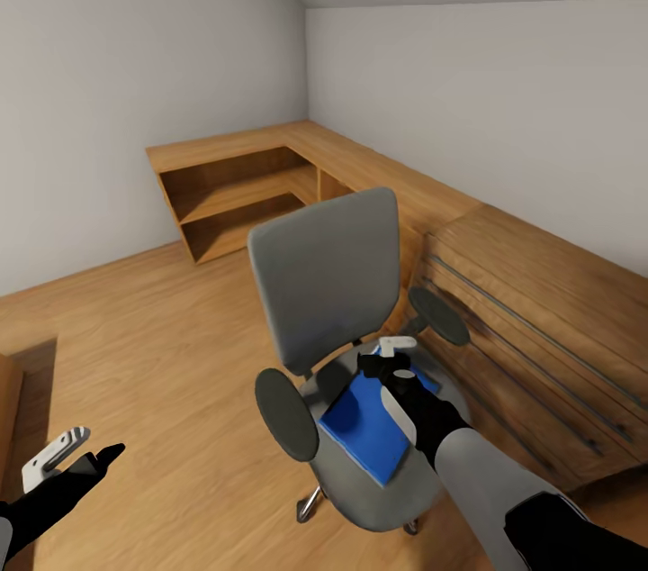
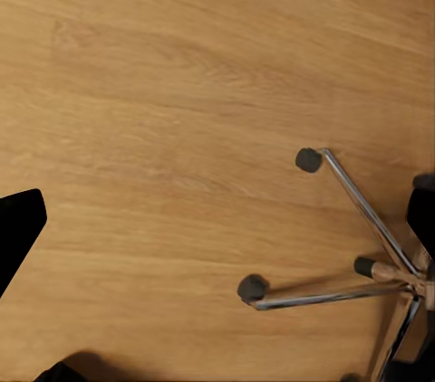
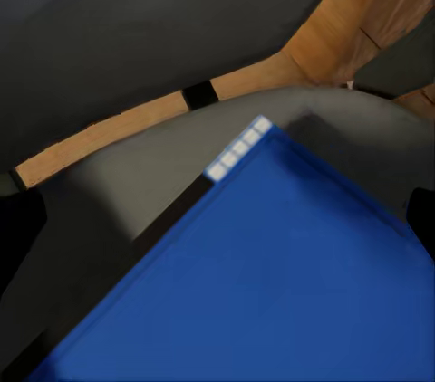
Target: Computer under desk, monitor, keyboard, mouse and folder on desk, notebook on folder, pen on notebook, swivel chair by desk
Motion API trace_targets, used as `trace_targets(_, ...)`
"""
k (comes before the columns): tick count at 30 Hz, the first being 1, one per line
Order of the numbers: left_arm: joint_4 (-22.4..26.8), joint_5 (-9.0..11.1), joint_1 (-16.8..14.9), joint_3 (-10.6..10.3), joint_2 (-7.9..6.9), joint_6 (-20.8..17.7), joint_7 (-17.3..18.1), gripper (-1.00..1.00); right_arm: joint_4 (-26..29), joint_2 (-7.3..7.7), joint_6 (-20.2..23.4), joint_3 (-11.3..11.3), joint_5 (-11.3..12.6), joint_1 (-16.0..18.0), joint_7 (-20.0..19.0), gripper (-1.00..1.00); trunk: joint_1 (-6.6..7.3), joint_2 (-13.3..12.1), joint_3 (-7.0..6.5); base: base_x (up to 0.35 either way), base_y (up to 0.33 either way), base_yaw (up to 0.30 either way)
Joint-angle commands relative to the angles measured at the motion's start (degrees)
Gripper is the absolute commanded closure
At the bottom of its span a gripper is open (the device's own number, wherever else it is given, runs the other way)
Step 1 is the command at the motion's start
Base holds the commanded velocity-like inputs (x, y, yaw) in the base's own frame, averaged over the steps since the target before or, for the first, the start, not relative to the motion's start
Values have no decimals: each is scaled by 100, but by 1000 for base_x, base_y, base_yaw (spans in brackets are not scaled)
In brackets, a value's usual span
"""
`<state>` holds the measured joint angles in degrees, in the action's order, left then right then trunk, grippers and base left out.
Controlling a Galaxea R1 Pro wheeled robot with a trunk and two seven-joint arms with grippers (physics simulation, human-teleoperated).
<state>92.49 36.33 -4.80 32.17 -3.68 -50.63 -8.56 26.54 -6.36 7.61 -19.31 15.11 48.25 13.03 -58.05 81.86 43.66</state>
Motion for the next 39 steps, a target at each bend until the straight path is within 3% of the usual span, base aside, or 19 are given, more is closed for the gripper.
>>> trace_targets(1, 6, 62, -4, 4, 0, -26, -50, -100, 10, 5, 30, -50, 45, 3, 51, -100, -2, 2, 5, 202, 0, 0)
trace_targets(27, 6, 67, -4, 50, -1, -26, -33, -100, -22, -37, 38, -122, 23, -8, 35, -100, -2, 2, 8, 17, 0, 1)
trace_targets(39, 6, 81, -4, 80, -8, -57, -48, -100, -41, -49, 38, -133, 20, -17, 25, -100, -2, 2, 74, 0, 0, 125)
